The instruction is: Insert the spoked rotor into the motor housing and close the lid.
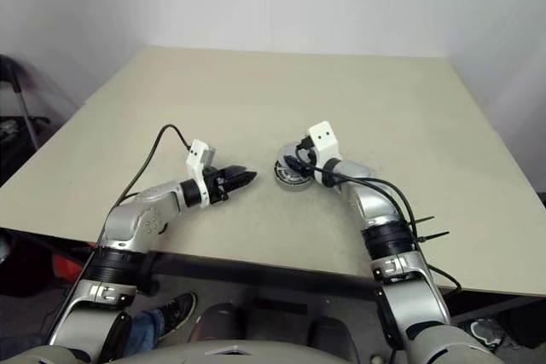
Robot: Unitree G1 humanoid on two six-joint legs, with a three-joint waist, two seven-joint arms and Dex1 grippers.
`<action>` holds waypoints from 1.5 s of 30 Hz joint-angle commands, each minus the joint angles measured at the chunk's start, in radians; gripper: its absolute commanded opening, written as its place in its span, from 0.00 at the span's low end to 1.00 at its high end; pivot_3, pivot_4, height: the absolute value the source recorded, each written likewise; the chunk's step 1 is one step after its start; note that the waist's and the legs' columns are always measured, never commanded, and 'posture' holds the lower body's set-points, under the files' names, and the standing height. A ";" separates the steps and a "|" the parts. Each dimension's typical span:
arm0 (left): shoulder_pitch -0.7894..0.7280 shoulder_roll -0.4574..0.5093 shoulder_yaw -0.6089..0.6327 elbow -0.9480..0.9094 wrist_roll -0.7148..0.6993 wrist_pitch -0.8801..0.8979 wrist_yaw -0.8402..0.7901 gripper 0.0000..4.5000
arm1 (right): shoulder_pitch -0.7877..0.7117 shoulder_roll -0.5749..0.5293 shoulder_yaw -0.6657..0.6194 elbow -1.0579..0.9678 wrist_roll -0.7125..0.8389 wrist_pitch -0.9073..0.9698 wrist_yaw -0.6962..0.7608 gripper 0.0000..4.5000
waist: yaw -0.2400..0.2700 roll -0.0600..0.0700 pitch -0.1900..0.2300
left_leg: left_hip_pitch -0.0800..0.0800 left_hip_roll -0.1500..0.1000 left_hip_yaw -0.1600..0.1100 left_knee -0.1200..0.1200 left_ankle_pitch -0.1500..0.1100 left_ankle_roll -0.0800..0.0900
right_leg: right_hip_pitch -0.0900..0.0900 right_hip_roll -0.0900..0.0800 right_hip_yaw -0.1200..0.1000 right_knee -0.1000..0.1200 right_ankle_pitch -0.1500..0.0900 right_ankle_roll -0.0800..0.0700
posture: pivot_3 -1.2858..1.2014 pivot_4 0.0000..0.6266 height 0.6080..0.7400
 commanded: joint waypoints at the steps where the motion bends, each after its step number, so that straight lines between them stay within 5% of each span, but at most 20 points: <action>1: -0.020 0.005 0.015 -0.009 -0.001 -0.013 0.002 0.54 | 0.000 -0.014 -0.054 -0.087 0.040 0.008 0.012 0.70 | 0.001 0.000 0.000 | 0.000 0.000 0.000 0.000 0.000 0.000 | 0.000 0.000 0.000 0.000 0.000 0.000 | 0.52 0.00 1.00; 14: -0.027 0.009 0.012 0.007 0.006 -0.015 0.003 0.54 | 0.098 -0.079 0.034 -0.207 0.024 0.049 0.128 0.70 | 0.001 0.000 0.000 | 0.000 0.000 0.000 0.001 0.000 0.001 | 0.000 0.000 0.000 0.000 0.000 0.000 | 0.52 0.00 1.00; 45: -0.007 -0.001 -0.001 -0.002 0.023 -0.008 0.021 0.54 | 0.127 -0.092 0.005 -0.229 0.055 -0.088 0.220 0.70 | 0.000 0.000 0.000 | 0.000 0.000 0.000 0.002 -0.001 0.001 | 0.000 0.000 0.000 0.000 0.000 0.000 | 0.52 0.00 1.00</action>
